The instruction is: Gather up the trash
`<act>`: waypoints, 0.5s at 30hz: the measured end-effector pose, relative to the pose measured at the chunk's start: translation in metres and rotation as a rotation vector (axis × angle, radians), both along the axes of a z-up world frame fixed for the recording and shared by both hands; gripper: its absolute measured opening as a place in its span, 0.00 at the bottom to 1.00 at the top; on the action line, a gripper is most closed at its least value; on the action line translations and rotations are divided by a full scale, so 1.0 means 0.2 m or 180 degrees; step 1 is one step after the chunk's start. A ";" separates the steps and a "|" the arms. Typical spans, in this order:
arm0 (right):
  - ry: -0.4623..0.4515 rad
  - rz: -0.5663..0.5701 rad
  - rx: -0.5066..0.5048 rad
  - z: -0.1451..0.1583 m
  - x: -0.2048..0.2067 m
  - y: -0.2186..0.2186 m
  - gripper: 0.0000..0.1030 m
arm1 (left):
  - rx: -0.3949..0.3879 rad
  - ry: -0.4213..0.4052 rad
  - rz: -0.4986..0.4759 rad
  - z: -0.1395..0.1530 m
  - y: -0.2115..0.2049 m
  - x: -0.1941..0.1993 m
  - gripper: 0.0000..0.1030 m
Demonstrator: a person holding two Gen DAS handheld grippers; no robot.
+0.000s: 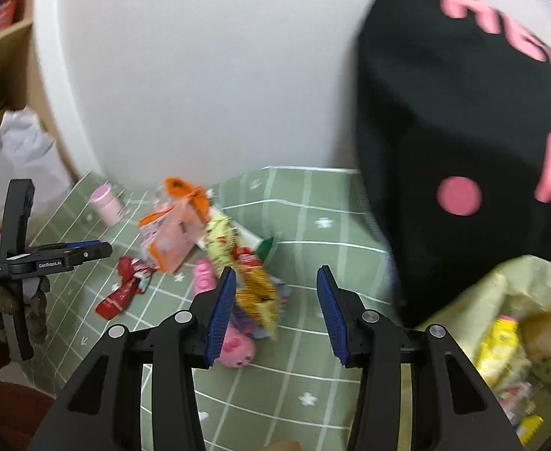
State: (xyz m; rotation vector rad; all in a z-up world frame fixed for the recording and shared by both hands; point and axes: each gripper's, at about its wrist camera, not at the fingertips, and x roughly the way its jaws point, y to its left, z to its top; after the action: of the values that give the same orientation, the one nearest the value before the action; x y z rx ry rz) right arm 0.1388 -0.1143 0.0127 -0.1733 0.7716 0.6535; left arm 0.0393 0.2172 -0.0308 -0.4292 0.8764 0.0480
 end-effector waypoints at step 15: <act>-0.0052 0.0390 -0.0158 -0.09 0.21 0.38 0.41 | 0.0165 -0.0184 0.0140 0.11 0.09 0.03 0.52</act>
State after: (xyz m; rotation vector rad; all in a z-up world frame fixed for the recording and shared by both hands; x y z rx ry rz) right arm 0.1805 -0.0379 -0.0046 -0.2726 0.7660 0.7481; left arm 0.0461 0.2344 -0.0084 -0.3995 0.8071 0.0982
